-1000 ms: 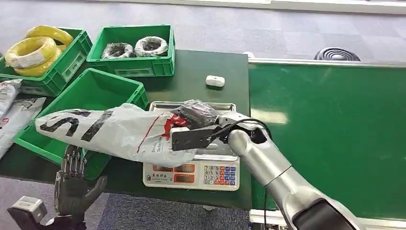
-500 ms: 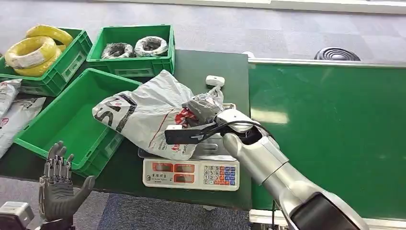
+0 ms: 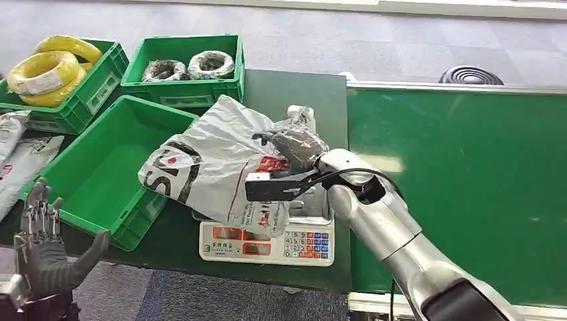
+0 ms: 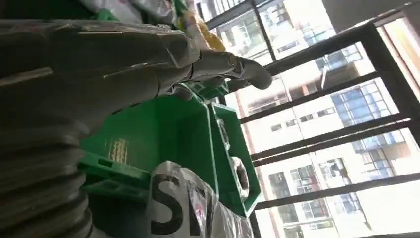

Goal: Moved the parcel from conveyor to table for the left to box.

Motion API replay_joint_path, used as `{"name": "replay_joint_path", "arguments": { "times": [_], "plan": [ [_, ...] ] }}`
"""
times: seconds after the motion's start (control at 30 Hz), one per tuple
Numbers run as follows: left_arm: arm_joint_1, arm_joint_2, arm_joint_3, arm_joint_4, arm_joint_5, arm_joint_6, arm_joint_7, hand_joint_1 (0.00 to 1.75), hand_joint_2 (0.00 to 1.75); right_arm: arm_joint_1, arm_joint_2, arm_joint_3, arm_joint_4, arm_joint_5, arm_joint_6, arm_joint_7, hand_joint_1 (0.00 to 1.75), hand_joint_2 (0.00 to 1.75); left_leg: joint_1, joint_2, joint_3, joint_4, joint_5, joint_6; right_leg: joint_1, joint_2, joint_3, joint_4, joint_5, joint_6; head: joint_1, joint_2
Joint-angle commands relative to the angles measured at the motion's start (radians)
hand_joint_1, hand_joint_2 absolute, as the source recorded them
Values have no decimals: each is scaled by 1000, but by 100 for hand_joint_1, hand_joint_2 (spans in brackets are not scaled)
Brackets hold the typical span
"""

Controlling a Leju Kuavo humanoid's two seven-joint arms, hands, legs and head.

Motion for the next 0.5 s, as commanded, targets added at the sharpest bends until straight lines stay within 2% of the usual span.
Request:
{"name": "replay_joint_path", "arguments": {
  "times": [0.03,0.1,0.17,0.23,0.27,0.37,0.5],
  "plan": [
    [-353,194,-346,302,-289,13,165,0,175,45,-54,-51,-154,-139,12,-153,0,175,0,-9,-2,-2,4,0,0,-11,2,-1,0,-2,0,0],
    [-488,200,-456,457,-343,-9,203,0,175,90,-89,-78,-238,-176,12,-181,0,175,-1,-11,-1,-2,4,1,0,-12,3,-1,0,-2,0,0],
    [-594,190,-531,578,-358,-13,231,0,175,125,-119,-105,-315,-212,30,-195,0,175,1,-16,-2,-3,7,1,1,-19,5,-4,2,-4,0,0],
    [-605,189,-540,590,-355,-4,235,0,175,129,-122,-109,-327,-213,36,-192,0,175,0,-18,-2,-1,7,1,1,-20,5,-3,2,-3,0,0],
    [-596,199,-545,575,-350,1,237,0,175,128,-118,-112,-323,-212,37,-191,0,175,0,-11,0,1,4,1,0,-11,4,-1,2,-1,0,0],
    [-579,211,-546,553,-344,4,238,0,175,124,-111,-112,-311,-212,36,-191,0,175,0,-1,1,0,2,1,0,-3,3,-1,4,-2,0,0],
    [-575,213,-546,548,-343,5,239,0,175,123,-110,-112,-309,-212,36,-191,0,175,0,0,1,-2,3,0,1,-3,2,-3,4,-4,0,0]
  ]
}}
